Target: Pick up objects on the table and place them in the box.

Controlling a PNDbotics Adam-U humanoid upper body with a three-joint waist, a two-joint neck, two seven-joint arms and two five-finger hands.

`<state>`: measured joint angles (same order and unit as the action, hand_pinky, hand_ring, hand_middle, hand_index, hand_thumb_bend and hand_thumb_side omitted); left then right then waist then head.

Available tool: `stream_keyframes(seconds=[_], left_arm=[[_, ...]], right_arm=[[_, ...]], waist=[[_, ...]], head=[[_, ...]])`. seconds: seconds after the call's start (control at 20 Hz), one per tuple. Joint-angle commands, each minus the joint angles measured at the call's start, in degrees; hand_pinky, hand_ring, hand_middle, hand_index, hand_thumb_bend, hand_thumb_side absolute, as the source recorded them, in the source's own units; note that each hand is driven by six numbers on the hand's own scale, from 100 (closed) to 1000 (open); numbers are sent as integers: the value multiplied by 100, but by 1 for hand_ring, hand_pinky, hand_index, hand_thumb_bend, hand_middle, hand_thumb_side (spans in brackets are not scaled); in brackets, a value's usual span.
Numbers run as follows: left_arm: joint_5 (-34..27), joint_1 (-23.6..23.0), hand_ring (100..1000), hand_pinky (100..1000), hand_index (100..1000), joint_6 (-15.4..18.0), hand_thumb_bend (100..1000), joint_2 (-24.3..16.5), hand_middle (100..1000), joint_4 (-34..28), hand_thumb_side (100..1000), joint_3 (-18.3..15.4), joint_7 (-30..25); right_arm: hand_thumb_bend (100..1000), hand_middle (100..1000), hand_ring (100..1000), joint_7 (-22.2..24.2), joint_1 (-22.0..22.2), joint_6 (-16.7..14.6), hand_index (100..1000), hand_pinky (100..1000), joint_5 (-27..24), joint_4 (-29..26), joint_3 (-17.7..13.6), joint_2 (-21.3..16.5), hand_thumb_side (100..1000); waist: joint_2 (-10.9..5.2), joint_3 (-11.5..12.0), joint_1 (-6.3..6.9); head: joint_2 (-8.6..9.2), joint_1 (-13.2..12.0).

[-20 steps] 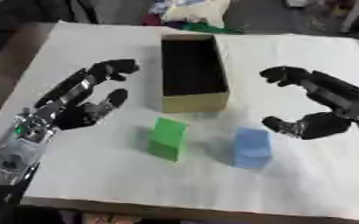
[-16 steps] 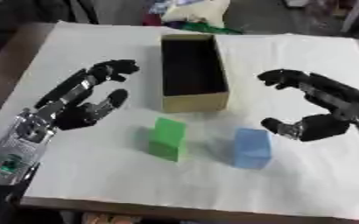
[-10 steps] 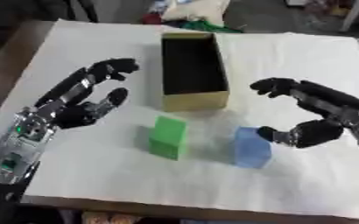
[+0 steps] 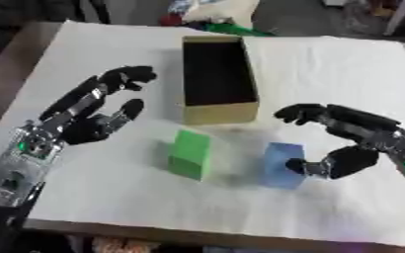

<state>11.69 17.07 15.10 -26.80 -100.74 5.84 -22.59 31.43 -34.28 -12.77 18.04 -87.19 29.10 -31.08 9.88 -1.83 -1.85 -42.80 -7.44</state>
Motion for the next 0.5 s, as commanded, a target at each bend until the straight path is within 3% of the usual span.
stream_keyframes(seconds=[0.05,0.5], left_arm=[[16,40,915,863,976,3,231,-134,854,-61,880,-1,-13],[10,49,915,863,977,7,229,-130,855,-63,882,3,-23]], right_arm=[[359,934,907,90,-63,-19,991,856,-52,44,-21,-84,608],[387,934,908,179,-6,-60,992,855,16,224,11,-44,621]], waist=[[-80,2,13],[-85,8,19]], head=[[-34,-5],[-38,-5]])
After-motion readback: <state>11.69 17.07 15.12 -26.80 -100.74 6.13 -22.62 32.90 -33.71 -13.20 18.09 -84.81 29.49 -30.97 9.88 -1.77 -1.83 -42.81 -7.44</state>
